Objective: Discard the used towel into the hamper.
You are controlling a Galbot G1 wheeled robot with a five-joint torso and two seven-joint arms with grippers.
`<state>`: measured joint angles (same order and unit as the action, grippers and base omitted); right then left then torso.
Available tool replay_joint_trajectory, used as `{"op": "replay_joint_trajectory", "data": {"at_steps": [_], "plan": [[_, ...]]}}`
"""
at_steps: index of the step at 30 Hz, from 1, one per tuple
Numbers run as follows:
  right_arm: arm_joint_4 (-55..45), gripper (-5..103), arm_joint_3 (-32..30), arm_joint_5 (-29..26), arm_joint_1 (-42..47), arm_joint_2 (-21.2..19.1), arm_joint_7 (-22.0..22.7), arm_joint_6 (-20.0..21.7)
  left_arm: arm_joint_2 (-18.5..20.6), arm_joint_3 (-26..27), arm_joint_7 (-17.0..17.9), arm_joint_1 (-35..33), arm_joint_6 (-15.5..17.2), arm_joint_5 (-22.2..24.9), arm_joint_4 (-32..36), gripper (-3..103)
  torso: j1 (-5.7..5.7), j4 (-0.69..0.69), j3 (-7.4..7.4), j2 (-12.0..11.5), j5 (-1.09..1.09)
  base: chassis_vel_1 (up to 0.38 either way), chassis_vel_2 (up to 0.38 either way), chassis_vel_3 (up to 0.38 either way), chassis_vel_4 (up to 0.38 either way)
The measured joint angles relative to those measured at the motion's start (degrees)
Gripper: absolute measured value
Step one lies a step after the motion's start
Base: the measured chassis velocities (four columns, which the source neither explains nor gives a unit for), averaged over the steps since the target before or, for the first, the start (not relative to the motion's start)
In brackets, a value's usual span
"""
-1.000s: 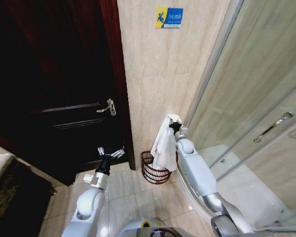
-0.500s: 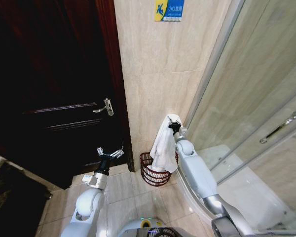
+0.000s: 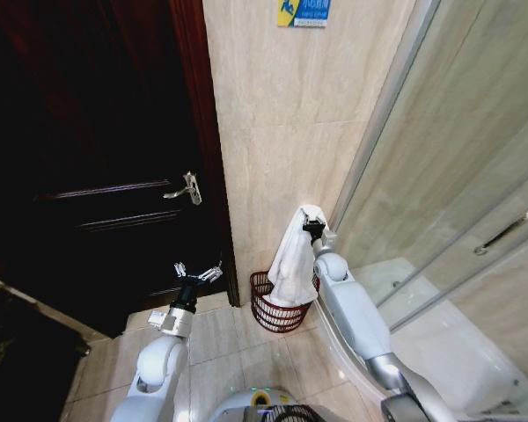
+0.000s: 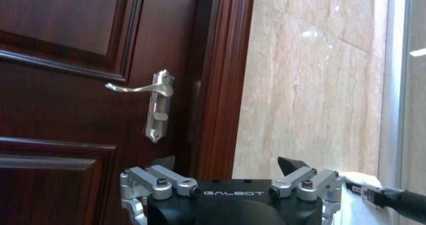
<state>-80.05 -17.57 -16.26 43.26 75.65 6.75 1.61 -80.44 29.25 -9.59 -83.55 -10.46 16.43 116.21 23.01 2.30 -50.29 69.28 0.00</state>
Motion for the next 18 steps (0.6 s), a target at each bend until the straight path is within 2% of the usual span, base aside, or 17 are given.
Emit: {"op": "replay_joint_trajectory", "data": {"at_steps": [18], "plan": [[-5.4,7,-0.1,0.8,6.6,-0.9,1.7,2.9,0.3,0.0,-0.3,0.4,-0.2,0.6,-0.8,100,-2.44,0.0,2.88,-5.3,0.02,0.0,0.0,0.0,0.0]]}}
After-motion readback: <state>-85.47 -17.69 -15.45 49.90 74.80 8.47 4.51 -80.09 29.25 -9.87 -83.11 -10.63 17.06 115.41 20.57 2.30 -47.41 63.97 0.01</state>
